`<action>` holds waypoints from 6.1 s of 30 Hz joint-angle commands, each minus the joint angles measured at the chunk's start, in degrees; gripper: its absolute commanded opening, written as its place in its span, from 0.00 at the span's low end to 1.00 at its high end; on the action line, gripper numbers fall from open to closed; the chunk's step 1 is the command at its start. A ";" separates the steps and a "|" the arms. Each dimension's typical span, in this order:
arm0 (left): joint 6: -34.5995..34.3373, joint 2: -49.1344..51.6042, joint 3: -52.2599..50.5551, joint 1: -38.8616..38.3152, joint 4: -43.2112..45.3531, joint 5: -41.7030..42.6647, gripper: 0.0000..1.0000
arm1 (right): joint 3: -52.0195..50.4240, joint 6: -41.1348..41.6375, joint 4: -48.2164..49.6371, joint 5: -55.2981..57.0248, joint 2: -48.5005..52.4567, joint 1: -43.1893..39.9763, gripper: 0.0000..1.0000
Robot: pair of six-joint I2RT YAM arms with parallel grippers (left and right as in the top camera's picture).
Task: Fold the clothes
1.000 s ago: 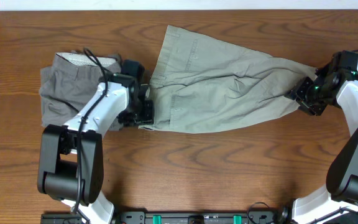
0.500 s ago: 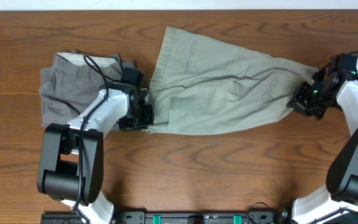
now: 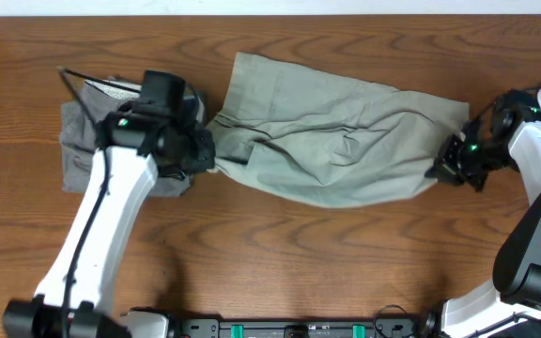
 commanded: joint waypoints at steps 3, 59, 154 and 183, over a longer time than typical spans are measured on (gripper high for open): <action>0.74 0.20 0.52 0.26 6.12 -7.15 0.06 | 0.37 -0.55 11.30 -7.93 -0.92 -0.04 0.01; 2.25 5.73 0.48 0.26 9.38 -13.51 0.06 | 0.28 -17.86 6.58 3.28 3.54 2.89 0.68; 0.70 6.08 0.31 0.20 23.37 -9.79 0.15 | 0.37 -15.56 12.35 -5.44 9.18 3.67 0.59; 0.74 6.08 0.07 0.20 21.64 -9.81 0.15 | 8.13 1.53 30.32 -18.18 8.24 -2.78 0.15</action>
